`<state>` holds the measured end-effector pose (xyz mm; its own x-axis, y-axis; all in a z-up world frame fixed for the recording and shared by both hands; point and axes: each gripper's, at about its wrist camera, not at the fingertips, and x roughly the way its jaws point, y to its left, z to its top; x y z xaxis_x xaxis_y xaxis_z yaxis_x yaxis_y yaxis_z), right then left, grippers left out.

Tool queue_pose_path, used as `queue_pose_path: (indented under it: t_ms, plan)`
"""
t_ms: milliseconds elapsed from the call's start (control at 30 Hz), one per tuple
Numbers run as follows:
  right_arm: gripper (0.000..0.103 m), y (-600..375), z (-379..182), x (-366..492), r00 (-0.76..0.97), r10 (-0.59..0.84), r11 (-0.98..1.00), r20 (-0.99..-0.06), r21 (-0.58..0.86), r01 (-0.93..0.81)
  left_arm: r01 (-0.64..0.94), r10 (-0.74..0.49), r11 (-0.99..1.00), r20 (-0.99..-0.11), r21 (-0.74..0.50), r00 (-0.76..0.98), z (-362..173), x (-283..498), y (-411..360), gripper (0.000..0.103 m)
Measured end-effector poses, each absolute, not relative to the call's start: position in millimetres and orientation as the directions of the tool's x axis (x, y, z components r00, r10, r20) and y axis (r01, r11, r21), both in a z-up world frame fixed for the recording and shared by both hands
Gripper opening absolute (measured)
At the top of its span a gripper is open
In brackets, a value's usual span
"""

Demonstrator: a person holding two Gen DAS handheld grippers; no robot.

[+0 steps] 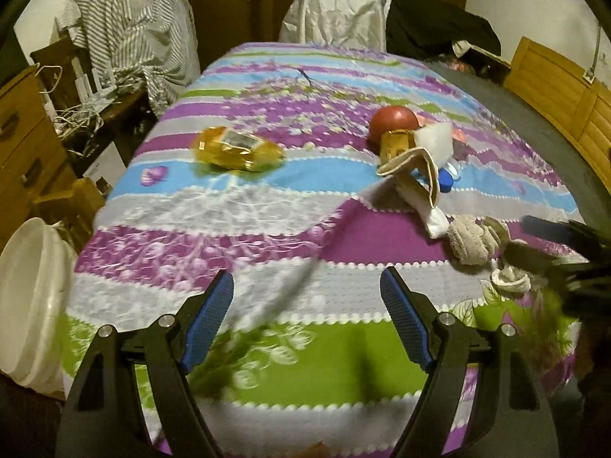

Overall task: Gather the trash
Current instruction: 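Move both tools back over the trash on the bed, then grasp the white tissue with the left gripper while the right grasps the beige cloth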

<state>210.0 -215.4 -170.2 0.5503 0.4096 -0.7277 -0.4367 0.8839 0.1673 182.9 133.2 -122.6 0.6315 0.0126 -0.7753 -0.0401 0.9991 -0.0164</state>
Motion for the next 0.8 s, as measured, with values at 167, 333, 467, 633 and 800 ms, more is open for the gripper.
queue_pose_path:
  t_ms: [167,333,467,633,800]
  plan:
    - [0.059,-194.3,-182.4,227.0,0.549,0.369,0.891,-0.750,0.116,-0.440,-0.011,-0.018,0.999,-0.786,-0.032,0.618,-130.4,201.8,118.0,0.076]
    - [0.039,-218.1,-186.6,232.7,0.565,0.382,0.899,-0.732,0.153,-0.410,0.052,-0.081,0.997,-0.792,-0.062,0.605,-140.9,222.8,90.2,0.076]
    - [0.038,-247.9,-188.2,231.5,0.577,0.389,0.908,-0.718,0.194,-0.370,0.099,-0.127,0.991,-0.806,-0.085,0.578,-154.4,245.3,63.5,0.076]
    - [0.039,-256.4,-196.8,228.7,0.570,0.408,0.904,-0.713,0.229,-0.361,0.119,-0.122,0.991,-0.831,-0.068,0.543,-172.6,272.6,37.0,0.070]
    - [0.039,-254.2,-197.8,228.3,0.576,0.419,0.900,-0.702,0.239,-0.363,0.112,-0.130,0.990,-0.836,-0.083,0.533,-172.5,271.6,41.7,0.024]
